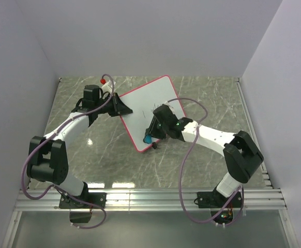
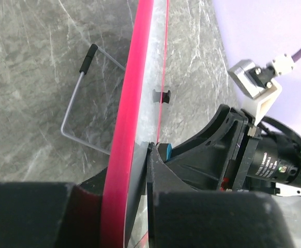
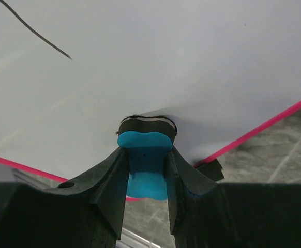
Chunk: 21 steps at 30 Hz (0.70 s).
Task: Erase the whiteboard
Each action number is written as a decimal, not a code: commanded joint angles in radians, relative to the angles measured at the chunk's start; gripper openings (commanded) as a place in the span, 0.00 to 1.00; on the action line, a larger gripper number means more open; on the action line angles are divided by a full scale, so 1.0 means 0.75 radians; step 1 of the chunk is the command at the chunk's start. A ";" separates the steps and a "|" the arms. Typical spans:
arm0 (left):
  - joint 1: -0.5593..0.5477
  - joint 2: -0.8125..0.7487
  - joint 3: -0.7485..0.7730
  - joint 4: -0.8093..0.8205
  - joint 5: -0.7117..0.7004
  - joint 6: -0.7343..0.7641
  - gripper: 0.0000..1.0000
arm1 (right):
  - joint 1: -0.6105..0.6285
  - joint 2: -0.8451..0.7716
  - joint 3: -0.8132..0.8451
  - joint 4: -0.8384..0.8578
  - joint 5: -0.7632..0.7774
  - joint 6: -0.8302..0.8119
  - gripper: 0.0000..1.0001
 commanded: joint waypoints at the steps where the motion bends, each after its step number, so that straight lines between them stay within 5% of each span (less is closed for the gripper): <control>1: -0.046 -0.034 -0.036 -0.170 -0.072 0.053 0.00 | -0.022 0.122 0.252 -0.028 0.048 -0.076 0.00; 13: -0.070 0.013 0.021 -0.168 0.008 0.109 0.00 | -0.155 0.585 1.116 -0.307 0.079 -0.208 0.00; 17: -0.070 0.013 0.050 -0.190 0.012 0.113 0.00 | -0.179 0.583 1.067 -0.317 0.085 -0.220 0.00; 21: -0.072 0.025 0.019 -0.121 0.006 0.066 0.00 | -0.161 0.400 0.629 -0.213 0.030 -0.177 0.00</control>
